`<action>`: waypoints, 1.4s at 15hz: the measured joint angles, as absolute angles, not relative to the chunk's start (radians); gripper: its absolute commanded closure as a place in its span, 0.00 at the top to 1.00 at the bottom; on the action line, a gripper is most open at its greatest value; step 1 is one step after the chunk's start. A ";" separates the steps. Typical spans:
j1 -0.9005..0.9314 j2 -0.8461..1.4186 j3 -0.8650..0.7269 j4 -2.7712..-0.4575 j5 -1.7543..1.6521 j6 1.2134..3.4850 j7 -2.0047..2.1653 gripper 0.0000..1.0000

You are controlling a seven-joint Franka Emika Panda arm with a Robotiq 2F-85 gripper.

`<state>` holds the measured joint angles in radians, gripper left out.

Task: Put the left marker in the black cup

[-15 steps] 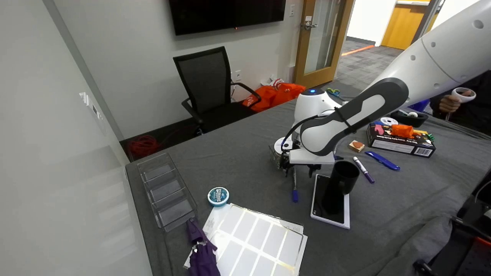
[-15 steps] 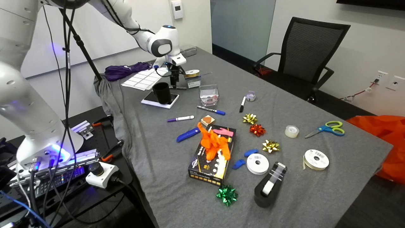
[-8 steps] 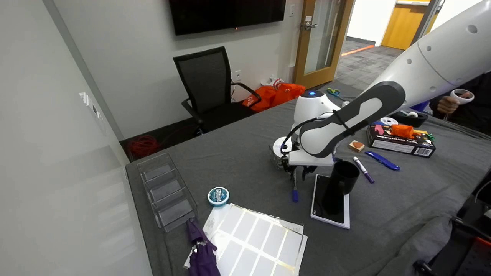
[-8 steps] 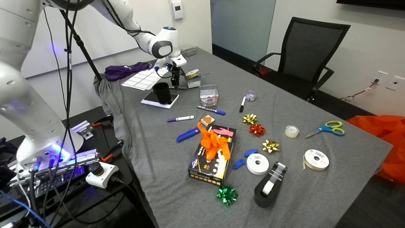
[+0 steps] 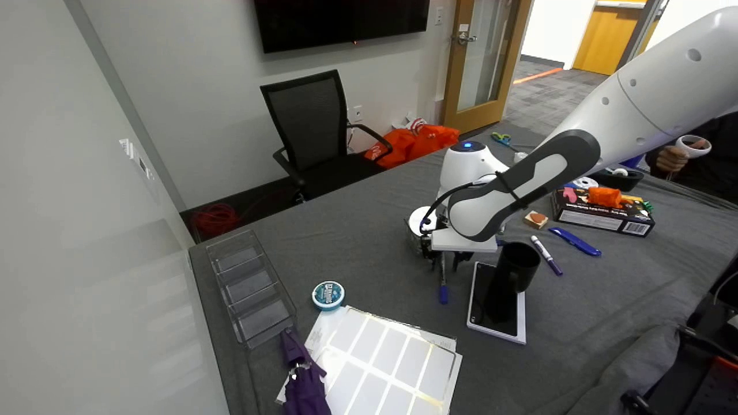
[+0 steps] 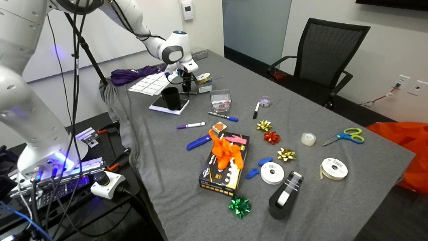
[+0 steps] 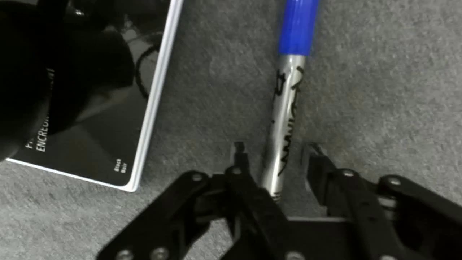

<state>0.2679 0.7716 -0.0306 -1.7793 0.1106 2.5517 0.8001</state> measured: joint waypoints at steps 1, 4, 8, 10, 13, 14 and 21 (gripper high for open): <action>0.268 0.774 -0.031 -1.777 0.111 2.554 0.800 0.13; 0.268 0.774 -0.032 -1.775 0.111 2.554 0.800 0.00; 0.268 0.772 -0.033 -1.774 0.111 2.554 0.800 0.04; 0.268 0.764 -0.033 -1.776 0.111 2.553 0.800 0.04; 0.268 0.737 -0.031 -1.789 0.113 2.543 0.800 0.04; 0.268 0.721 -0.029 -1.797 0.114 2.534 0.800 0.04; 0.246 0.572 -0.004 -1.878 0.135 2.405 0.757 0.04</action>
<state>0.2462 0.5724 -0.0043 -1.8785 0.1347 2.4054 0.7570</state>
